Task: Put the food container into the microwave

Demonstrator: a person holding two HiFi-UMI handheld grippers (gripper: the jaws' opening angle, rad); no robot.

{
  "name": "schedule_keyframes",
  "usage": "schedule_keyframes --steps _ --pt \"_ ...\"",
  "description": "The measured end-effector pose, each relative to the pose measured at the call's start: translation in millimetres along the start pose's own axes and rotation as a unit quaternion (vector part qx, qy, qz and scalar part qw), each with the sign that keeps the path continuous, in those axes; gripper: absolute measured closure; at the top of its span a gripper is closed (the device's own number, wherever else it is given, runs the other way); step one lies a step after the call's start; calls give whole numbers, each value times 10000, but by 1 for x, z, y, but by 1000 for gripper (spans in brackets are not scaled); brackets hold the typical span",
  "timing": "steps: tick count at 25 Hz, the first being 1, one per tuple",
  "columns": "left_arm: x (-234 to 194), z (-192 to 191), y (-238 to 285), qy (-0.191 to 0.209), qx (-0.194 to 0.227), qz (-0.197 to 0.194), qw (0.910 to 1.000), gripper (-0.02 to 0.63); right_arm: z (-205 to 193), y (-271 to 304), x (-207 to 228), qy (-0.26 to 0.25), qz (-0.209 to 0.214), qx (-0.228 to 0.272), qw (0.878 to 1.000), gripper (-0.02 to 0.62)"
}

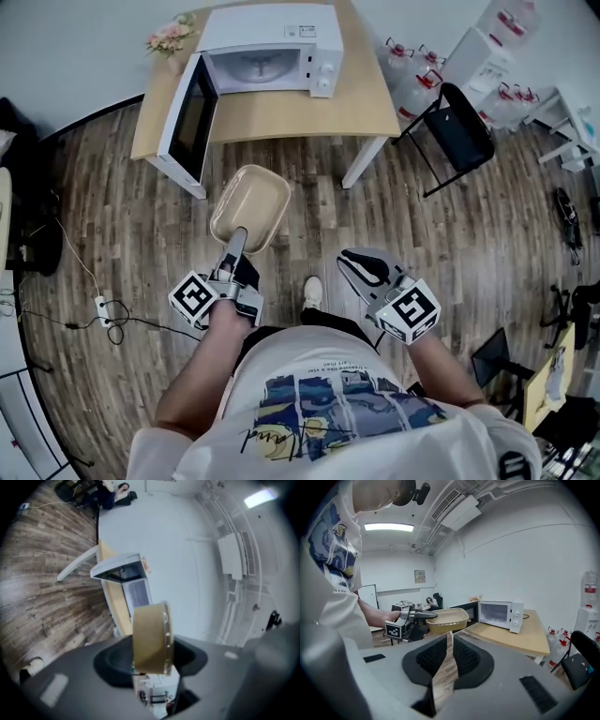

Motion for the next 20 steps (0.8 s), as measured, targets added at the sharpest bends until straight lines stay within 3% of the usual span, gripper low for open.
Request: schedule_keyframes --steps 5,8,11,20 --pt "-1 -10 59 29 267 19 9996 391 -7 3 67 -25 66 -87 9999 561" --pt "-5 -13 84 -121 325 160 9993 391 -9 9 87 86 59 -74 9999 561" --pt "-4 -3 114 25 339 115 9994 391 -10 24 105 174 62 -67 9998 563" --pt "-21 28 210 -68 291 236 9993 391 7 74 156 220 -164 -251 9993 563"
Point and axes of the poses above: the fingertips, and each gripper's own axes: y forward along the fingers, x to its right, z out of its top, the point moved 1 cm from there along -y, backward along the fingers, and after that the axes turned 13 degrees about x, right-handed, at the moved point
